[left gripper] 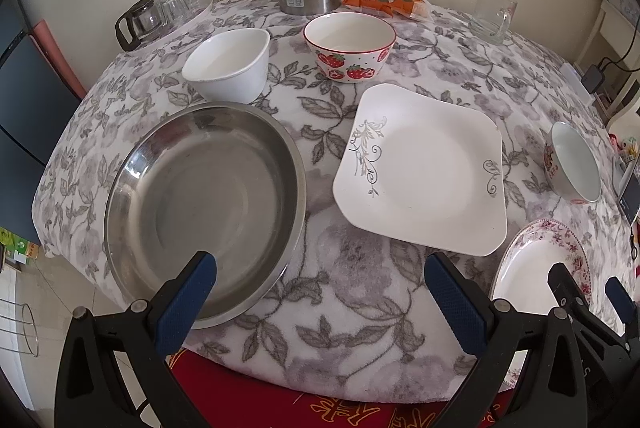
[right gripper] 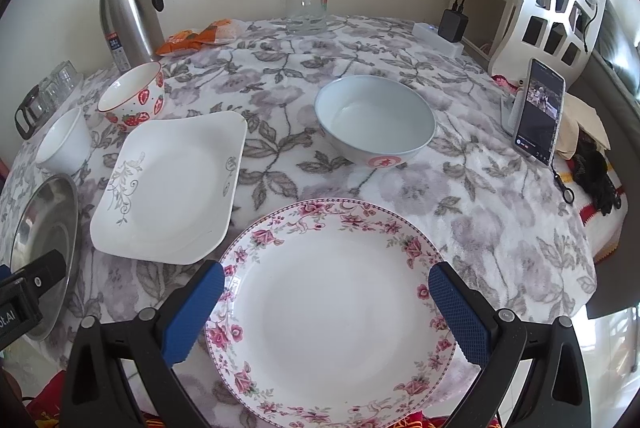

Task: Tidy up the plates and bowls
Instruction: 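Move both tools over the table toward the stainless steel basin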

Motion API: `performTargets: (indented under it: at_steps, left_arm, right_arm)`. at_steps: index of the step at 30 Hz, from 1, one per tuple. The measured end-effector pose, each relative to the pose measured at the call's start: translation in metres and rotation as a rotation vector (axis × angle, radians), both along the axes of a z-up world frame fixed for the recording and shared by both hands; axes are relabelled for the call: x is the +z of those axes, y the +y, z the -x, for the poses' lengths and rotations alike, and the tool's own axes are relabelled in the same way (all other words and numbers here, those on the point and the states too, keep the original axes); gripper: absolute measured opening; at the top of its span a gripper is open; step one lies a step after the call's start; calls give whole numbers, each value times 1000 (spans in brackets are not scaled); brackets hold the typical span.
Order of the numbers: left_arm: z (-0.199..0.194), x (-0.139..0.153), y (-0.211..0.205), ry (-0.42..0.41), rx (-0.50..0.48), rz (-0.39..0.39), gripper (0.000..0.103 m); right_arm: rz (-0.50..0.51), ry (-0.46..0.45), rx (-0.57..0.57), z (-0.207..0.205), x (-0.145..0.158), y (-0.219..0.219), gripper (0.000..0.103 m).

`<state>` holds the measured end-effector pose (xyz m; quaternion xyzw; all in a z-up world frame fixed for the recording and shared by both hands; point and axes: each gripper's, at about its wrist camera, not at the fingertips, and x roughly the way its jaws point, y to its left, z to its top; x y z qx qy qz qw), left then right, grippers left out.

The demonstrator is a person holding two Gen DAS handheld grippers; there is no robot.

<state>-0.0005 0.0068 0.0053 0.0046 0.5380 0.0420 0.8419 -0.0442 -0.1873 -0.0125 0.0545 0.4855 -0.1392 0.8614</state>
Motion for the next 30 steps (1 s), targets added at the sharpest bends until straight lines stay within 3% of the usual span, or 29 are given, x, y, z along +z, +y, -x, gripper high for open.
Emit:
performTargets:
  at_steps: [15, 23, 30]
  left_arm:
    - [-6, 0, 34, 5, 83, 52, 103]
    - [-6, 3, 84, -30, 252, 104, 103]
    - [2, 4, 146, -80, 442, 183, 103]
  right_arm:
    - [4, 23, 58, -8, 2, 32, 103]
    - [3, 27, 134, -15, 1, 70, 103]
    - [-60, 74, 204, -27, -13, 102, 103]
